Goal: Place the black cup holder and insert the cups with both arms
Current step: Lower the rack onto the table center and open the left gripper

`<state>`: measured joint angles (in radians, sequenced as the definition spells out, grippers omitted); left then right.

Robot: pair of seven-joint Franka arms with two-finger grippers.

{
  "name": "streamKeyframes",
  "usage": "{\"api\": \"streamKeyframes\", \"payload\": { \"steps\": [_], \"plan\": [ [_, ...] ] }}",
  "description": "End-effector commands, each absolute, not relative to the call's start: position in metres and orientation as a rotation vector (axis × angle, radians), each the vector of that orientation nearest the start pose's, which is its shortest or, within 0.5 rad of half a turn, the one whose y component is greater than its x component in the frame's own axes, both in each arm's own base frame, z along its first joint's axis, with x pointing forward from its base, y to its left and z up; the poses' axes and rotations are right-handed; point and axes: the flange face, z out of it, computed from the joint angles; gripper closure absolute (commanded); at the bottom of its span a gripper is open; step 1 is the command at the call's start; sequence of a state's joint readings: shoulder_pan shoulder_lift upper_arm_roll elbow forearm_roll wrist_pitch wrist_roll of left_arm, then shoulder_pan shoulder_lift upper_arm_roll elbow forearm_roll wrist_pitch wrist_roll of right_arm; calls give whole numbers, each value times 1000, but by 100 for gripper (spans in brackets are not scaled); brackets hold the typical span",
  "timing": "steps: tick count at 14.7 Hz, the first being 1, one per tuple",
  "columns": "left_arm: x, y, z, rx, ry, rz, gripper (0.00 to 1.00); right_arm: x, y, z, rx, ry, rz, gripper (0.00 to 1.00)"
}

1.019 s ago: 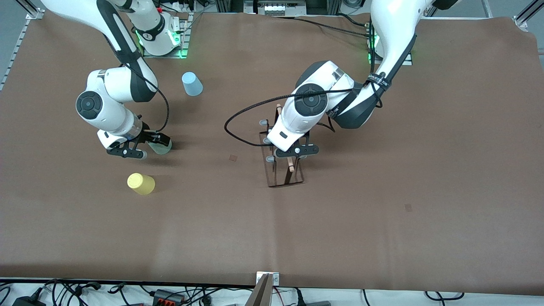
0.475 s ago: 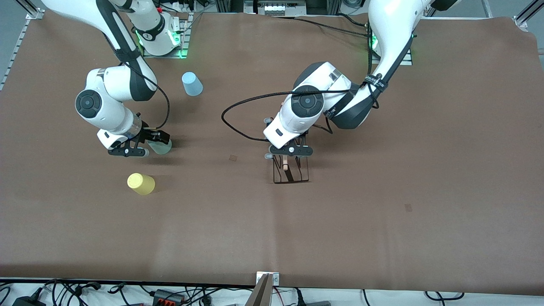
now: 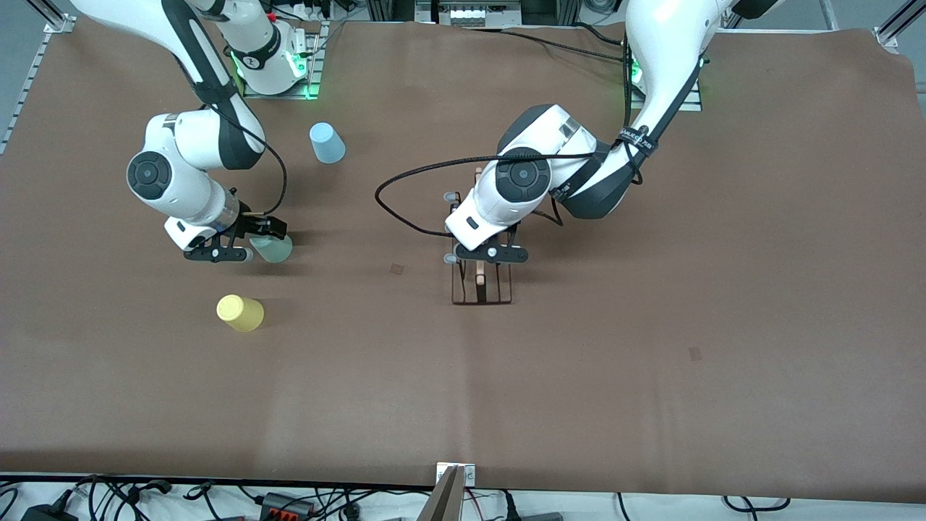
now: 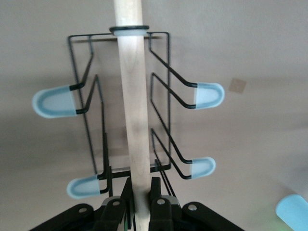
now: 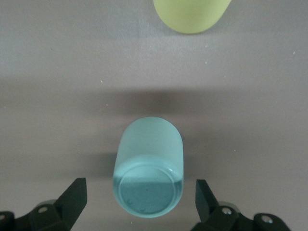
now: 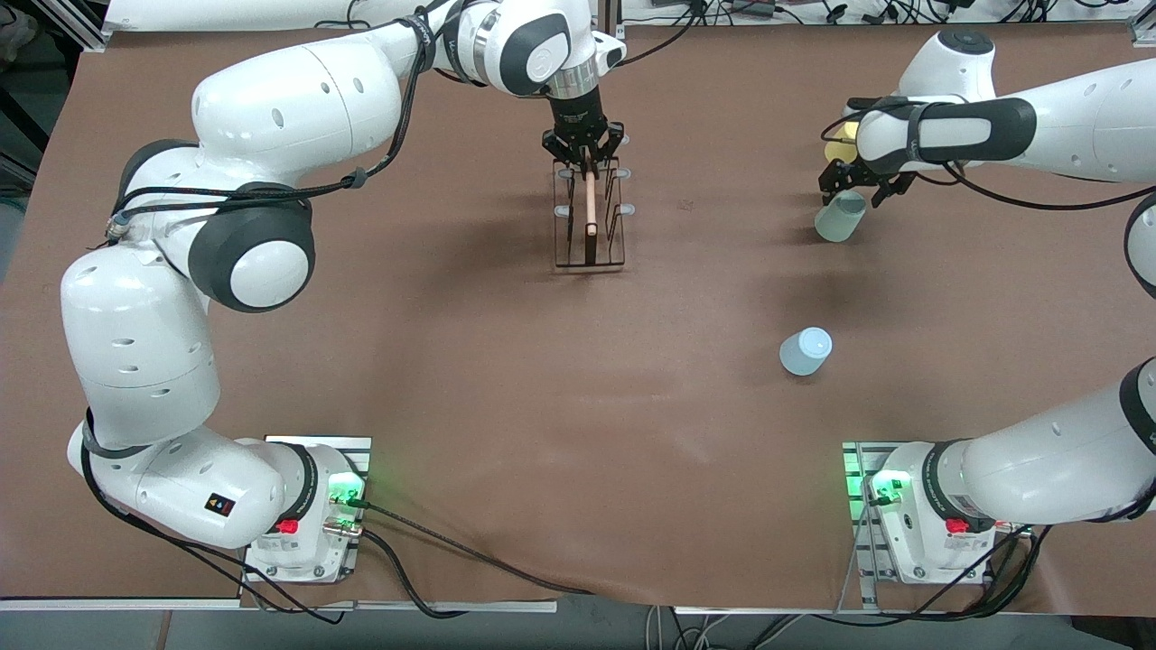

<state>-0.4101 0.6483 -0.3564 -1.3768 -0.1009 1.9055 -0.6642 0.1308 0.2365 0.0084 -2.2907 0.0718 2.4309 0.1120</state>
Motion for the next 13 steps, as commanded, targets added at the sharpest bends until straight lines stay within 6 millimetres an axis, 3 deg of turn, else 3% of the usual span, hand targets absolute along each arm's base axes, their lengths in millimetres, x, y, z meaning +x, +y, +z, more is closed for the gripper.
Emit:
{"api": "streamKeyframes", "payload": {
  "steps": [1,6,10,13],
  "plan": [
    [538,-463,364,-3325,2,518,99,501,69,231,-3106,23,143,0],
    [536,-466,356,-3345,-25,603,99,496,68,227,-3107,26,159,0],
    [534,-467,338,-3322,-1,619,99,495,68,226,-3107,24,162,0],
    [533,-468,337,-3320,6,612,99,498,67,228,-3107,24,152,6]
  ]
}}
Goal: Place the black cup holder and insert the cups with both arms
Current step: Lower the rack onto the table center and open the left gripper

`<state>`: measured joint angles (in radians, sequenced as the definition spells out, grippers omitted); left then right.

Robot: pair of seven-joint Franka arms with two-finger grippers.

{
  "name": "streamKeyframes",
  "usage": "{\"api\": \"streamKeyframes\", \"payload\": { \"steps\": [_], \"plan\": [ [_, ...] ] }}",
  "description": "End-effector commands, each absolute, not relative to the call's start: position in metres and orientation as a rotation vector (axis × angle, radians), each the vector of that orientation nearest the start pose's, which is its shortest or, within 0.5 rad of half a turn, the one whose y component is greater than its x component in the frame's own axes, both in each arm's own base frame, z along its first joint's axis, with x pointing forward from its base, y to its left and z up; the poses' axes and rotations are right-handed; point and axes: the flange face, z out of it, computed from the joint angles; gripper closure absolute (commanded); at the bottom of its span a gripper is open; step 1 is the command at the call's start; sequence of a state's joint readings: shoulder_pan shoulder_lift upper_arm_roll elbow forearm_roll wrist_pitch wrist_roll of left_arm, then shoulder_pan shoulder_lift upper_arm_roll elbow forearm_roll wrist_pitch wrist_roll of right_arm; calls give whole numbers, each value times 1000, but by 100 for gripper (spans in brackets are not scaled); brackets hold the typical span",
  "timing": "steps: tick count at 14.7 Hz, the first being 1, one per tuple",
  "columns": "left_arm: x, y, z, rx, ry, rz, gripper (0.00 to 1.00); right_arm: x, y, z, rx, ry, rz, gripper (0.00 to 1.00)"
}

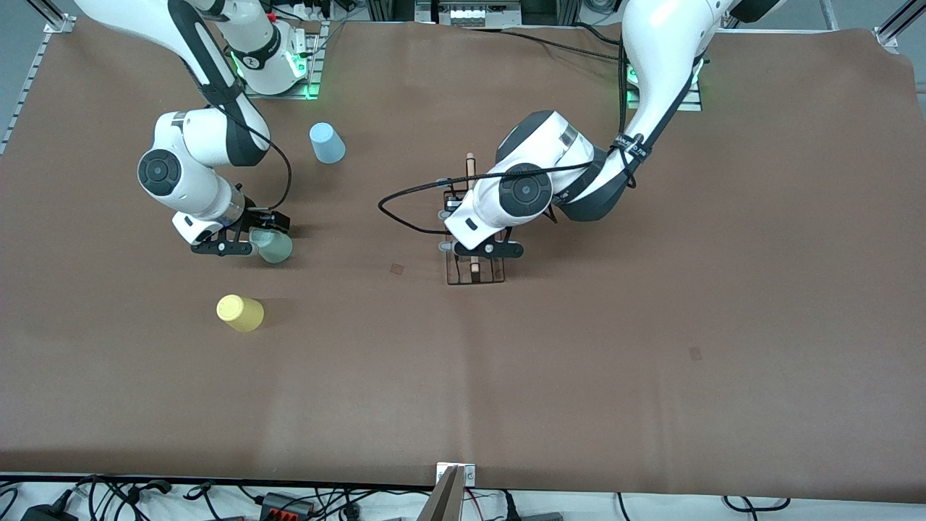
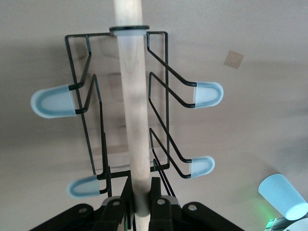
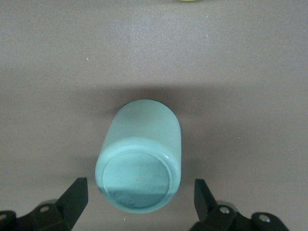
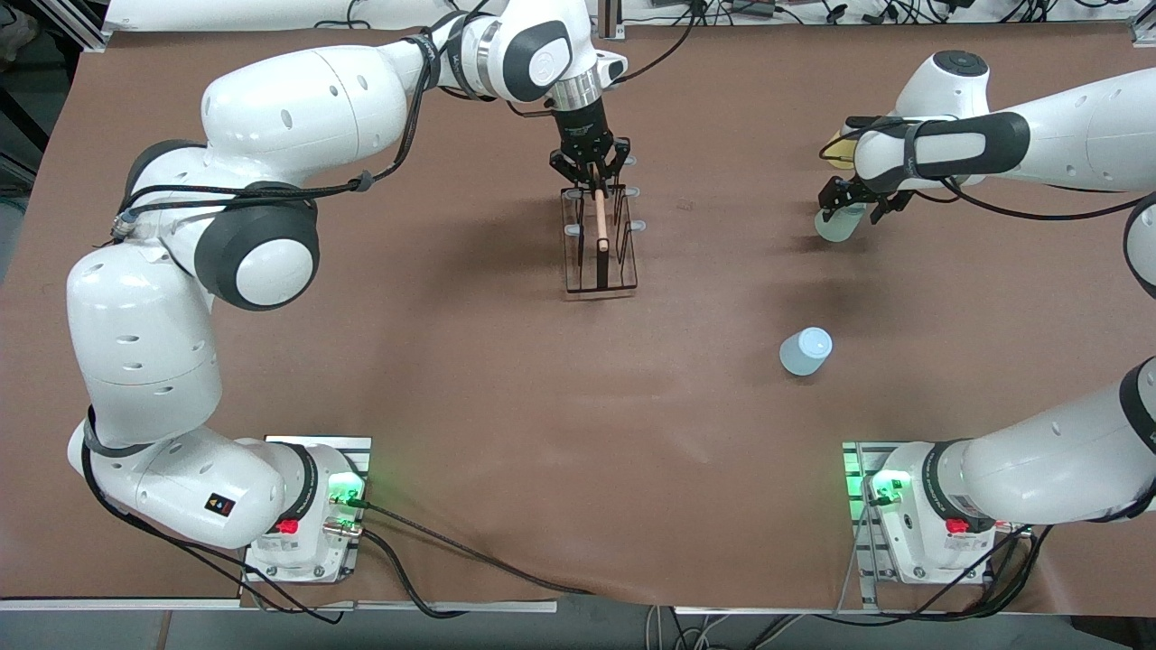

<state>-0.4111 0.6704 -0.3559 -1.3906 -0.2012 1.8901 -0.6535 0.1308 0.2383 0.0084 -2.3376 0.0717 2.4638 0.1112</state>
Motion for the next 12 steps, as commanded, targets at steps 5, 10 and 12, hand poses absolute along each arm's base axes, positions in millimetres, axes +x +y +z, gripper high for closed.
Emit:
{"api": "streamKeyframes", "payload": {
  "steps": [5,10,12],
  "plan": [
    [524,-474,331,-3286,50,584,1,501,66,231,-3107,27,116,6],
    [525,-470,352,-3278,70,518,0,502,66,231,-3106,24,109,24],
    [532,-451,384,-3183,142,338,0,502,66,231,-3106,22,109,43]
  ]
}}
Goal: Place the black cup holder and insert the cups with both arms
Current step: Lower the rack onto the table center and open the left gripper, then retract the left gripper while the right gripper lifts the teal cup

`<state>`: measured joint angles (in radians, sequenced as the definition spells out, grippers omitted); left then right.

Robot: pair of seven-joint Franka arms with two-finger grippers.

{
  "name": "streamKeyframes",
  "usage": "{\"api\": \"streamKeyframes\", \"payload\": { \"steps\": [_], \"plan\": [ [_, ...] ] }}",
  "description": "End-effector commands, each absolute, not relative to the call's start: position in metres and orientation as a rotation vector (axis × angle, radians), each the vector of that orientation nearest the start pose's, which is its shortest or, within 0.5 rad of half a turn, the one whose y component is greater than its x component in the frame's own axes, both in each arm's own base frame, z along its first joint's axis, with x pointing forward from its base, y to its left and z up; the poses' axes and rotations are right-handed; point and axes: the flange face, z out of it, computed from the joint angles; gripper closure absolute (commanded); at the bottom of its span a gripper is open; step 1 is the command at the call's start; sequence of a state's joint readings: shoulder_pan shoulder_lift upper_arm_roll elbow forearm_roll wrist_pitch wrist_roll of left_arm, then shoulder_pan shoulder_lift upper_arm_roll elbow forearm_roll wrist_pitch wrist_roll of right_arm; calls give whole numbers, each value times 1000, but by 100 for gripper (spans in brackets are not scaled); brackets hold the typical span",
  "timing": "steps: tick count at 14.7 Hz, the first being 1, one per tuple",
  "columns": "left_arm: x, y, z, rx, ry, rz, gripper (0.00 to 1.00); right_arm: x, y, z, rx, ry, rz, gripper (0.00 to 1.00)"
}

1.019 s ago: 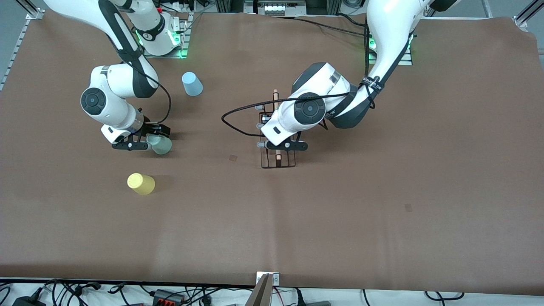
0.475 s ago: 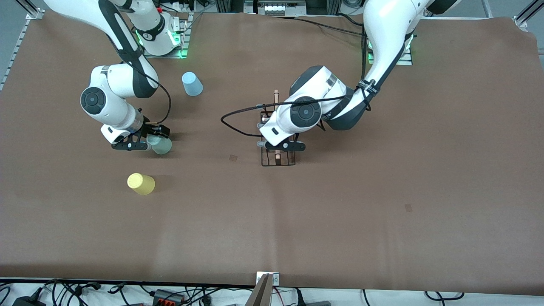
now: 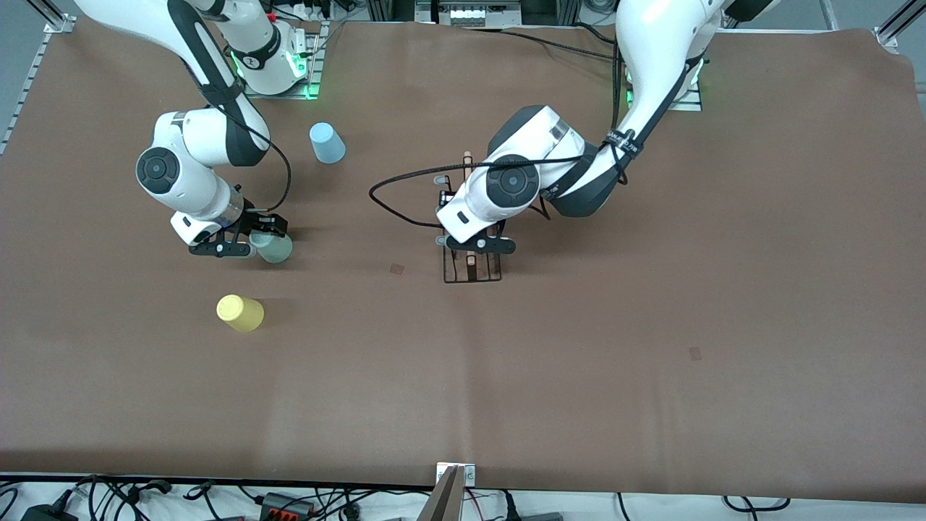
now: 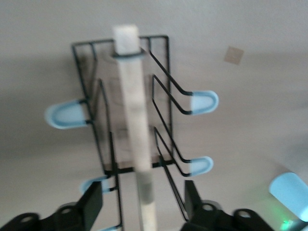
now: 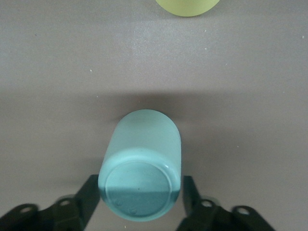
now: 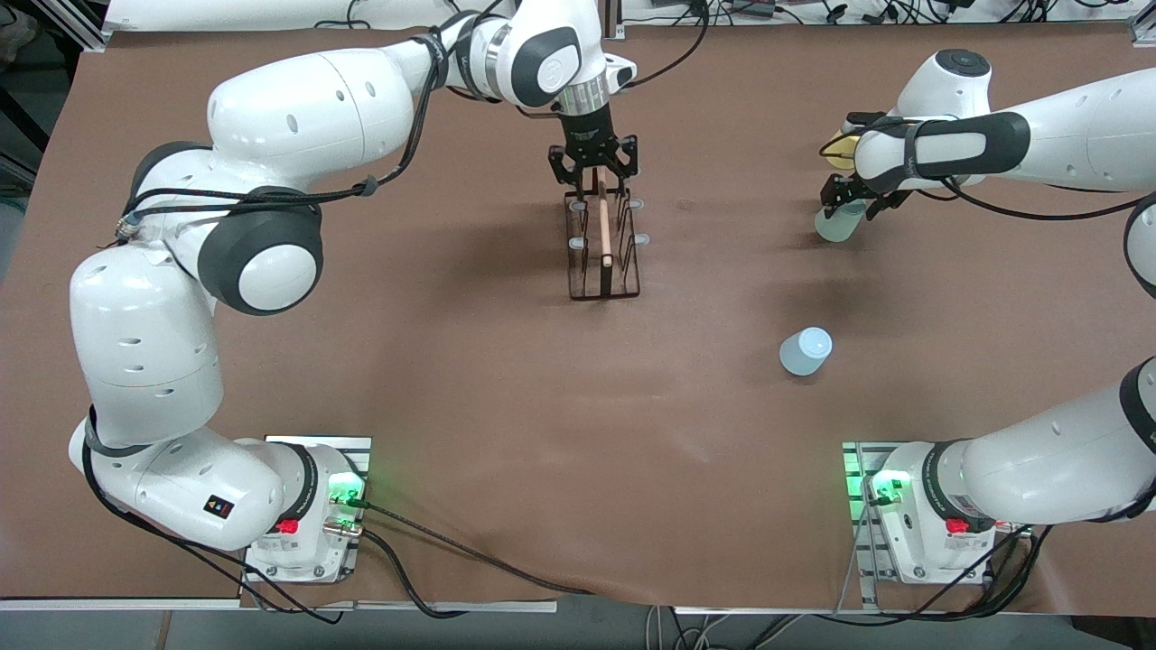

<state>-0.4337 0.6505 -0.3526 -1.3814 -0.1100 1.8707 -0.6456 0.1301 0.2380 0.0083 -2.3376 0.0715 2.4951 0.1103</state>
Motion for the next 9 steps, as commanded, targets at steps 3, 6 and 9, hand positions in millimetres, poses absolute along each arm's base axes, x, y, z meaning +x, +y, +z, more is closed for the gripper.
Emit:
{"api": "streamKeyframes", "payload": {
  "steps": [3,6,9],
  "plan": [
    [555,-408,440,-3111,132,87,0,503,66,233,-3109,16,101,63],
    [585,-343,480,-3118,-22,19,0,508,66,248,-3106,12,61,68],
    [601,-274,512,-3088,7,46,0,508,71,295,-3099,35,11,68]
  ]
}}
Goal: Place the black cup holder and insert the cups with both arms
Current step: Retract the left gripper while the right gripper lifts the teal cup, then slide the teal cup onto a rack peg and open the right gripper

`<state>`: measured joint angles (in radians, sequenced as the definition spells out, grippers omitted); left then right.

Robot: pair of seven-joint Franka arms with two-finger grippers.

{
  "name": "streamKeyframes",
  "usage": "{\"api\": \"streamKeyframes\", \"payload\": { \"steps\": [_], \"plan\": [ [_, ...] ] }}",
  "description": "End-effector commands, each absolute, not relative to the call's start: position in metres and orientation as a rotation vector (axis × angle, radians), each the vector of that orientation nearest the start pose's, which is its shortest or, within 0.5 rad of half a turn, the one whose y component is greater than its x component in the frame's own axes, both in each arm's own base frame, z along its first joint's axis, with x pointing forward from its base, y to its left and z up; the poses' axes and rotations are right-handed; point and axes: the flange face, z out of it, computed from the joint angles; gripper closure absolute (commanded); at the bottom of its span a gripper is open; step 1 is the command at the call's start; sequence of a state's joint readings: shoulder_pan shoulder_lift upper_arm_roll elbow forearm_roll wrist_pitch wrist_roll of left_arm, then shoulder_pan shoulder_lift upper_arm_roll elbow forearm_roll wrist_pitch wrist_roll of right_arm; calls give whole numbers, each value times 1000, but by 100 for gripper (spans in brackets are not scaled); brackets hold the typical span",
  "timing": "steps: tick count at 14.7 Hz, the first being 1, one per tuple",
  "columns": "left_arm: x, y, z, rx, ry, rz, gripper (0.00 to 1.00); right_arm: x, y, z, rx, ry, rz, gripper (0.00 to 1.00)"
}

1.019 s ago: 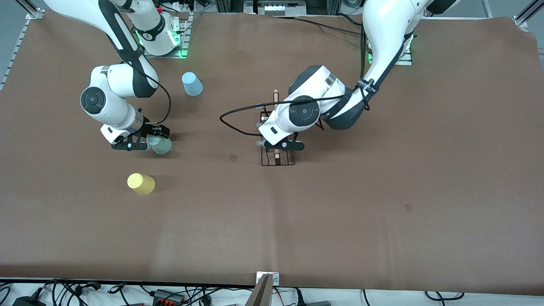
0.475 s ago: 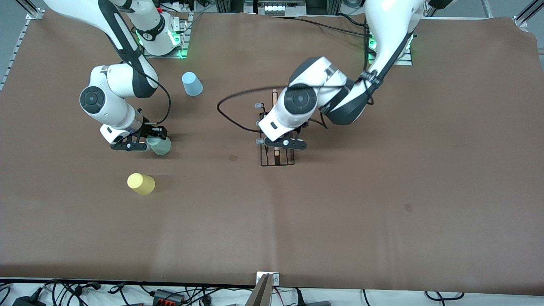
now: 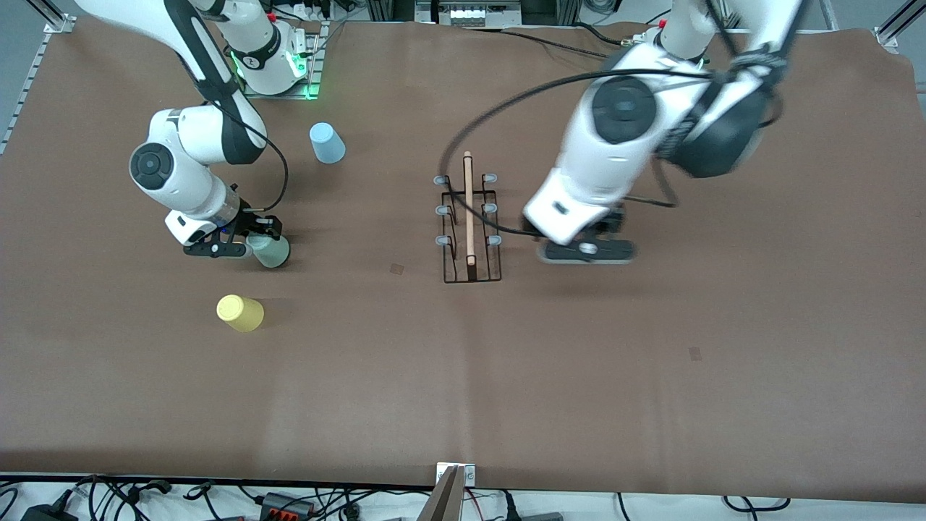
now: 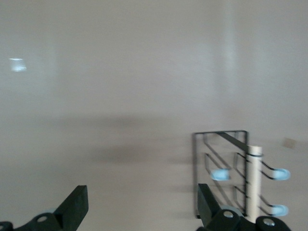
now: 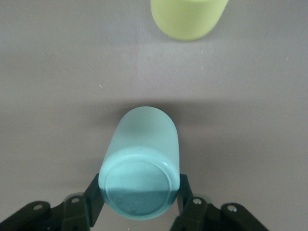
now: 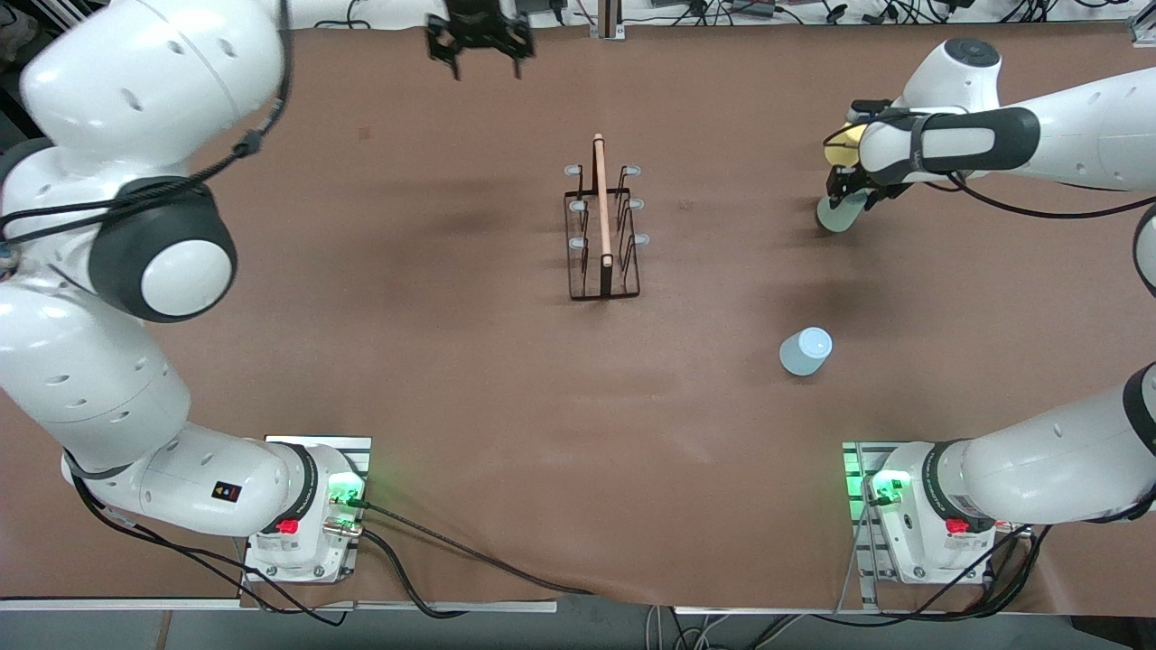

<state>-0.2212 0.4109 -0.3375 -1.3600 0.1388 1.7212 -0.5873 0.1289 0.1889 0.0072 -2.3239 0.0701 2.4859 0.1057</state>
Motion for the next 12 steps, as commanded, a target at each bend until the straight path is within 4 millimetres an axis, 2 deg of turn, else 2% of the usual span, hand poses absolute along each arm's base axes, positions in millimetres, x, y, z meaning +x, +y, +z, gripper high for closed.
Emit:
{"api": "streamKeyframes", "payload": {
  "steps": [1,3,4,5,6,9,12],
  "plan": [
    [604,-248,522,-3076,73,69,0,507,72,309,-3095,68,-11,68],
    [605,-207,538,-3059,230,121,0,504,88,330,-3083,143,-46,68],
    [604,-194,543,-3054,266,144,0,502,103,341,-3075,173,-60,68],
    [606,-167,553,-3072,255,142,0,499,118,351,-3064,228,-65,68],
    [602,-147,567,-3101,267,132,0,495,143,359,-3055,262,-65,68],
    [577,-98,579,-3127,274,148,0,490,221,396,-3011,454,-64,68],
    [555,-53,588,-3114,186,137,0,478,295,422,-2954,636,-22,68]
  ]
}}
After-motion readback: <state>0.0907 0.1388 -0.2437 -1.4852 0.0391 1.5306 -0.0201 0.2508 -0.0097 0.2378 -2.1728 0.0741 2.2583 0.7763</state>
